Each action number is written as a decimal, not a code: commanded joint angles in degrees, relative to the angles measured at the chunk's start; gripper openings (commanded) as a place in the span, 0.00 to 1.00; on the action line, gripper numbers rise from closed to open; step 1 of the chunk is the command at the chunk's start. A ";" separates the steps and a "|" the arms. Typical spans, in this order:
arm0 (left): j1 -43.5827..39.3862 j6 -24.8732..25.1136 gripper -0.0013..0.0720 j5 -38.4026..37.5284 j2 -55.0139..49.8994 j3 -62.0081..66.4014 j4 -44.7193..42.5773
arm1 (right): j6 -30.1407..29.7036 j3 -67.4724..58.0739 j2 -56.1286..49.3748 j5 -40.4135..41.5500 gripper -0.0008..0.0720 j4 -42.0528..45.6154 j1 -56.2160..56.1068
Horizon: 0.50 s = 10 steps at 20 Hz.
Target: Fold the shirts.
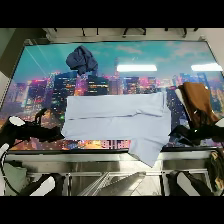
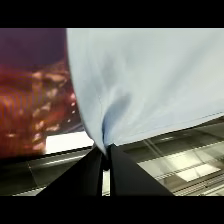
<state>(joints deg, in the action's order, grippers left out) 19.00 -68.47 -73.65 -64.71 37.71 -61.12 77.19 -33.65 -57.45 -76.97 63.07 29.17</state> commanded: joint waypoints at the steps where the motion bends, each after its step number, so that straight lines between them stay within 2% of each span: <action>1: 1.49 -0.63 0.04 0.15 4.59 0.04 3.28 | -2.73 10.95 0.17 4.04 0.97 -6.80 2.12; 5: 1.51 -0.66 0.03 0.13 5.05 0.04 3.34 | -6.47 18.71 0.28 7.54 0.96 -20.22 0.24; 8: 1.49 -0.66 0.04 -0.33 5.05 0.04 3.89 | -3.82 19.54 0.28 10.84 0.95 -20.87 -6.34; 9: 1.51 -0.66 0.04 -0.48 5.05 0.04 3.85 | -3.67 19.45 0.28 11.23 0.76 -20.90 -8.31; 10: 1.51 -0.66 0.03 -0.68 5.05 0.07 3.74 | -3.96 19.37 0.33 10.88 0.34 -20.92 -9.51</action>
<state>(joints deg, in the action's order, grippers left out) 20.45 -69.19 -73.78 -59.86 37.71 -57.65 72.69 -15.44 -57.23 -67.88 45.12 23.79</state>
